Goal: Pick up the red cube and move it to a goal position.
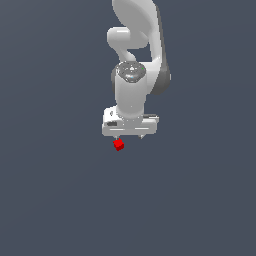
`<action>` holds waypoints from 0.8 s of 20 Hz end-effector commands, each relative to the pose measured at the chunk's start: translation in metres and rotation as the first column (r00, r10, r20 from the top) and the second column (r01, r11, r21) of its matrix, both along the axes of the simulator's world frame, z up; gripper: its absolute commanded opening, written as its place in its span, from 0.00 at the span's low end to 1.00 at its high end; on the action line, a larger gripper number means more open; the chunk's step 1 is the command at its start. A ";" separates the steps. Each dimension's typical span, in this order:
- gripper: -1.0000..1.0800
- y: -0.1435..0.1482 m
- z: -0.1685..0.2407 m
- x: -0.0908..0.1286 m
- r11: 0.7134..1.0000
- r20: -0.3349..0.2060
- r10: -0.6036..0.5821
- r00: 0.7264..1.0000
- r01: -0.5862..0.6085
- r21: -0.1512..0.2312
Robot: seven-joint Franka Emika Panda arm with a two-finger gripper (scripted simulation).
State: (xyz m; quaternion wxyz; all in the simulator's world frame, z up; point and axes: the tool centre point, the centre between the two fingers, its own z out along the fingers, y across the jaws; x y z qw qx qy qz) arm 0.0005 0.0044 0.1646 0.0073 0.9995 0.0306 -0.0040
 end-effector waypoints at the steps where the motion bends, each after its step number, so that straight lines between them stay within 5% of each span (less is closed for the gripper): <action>1: 0.96 0.000 0.000 0.000 1.000 0.000 0.000 1.000 0.000 0.000; 16: 0.96 -0.012 -0.039 -0.018 0.991 0.002 0.134 0.991 -0.134 0.005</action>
